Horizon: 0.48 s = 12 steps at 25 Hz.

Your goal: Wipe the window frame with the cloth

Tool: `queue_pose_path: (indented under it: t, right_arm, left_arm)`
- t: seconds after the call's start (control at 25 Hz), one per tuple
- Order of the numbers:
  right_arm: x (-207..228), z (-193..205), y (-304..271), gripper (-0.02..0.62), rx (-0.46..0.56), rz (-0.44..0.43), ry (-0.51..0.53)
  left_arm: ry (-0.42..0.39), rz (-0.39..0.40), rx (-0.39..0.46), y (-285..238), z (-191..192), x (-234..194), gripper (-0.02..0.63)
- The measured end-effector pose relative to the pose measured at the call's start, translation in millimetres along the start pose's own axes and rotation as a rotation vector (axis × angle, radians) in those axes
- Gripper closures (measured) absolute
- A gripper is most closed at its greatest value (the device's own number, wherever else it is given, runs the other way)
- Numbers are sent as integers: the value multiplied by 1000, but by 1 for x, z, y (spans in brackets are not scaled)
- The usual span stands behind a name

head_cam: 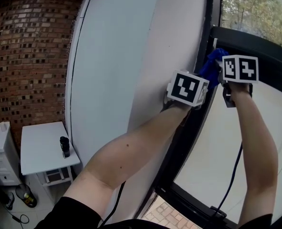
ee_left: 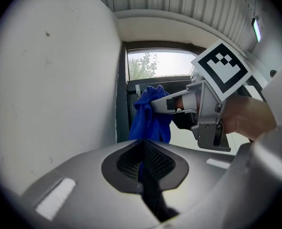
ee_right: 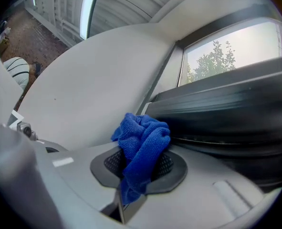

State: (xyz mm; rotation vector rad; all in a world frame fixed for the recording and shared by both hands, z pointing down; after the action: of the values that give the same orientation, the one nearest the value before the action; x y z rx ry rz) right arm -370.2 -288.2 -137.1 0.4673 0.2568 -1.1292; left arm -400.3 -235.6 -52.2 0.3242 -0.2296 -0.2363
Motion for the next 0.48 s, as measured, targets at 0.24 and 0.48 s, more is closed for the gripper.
queue_pose_path:
  t: [0.24,0.48]
  right_arm:
    - [5,-6,1,515,9,8,-18]
    - [5,5,6,515,18,-1,-40]
  left_arm:
    - [-11,4,-6,3,-9,4,612]
    - [32,25,-16,14,4,7,612]
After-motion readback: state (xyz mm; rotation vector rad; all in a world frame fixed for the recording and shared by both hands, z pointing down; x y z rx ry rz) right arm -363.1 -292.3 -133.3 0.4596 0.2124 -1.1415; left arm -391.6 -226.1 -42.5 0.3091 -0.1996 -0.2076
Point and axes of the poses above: the fingertips, and each gripper's own axes: y backward along the fingers, x to its right, z out of its underside, the point moved 1 cm from there along y, backward along the fingers, and after that the axes turned 1 degree about -z, right-handed, at the moved point
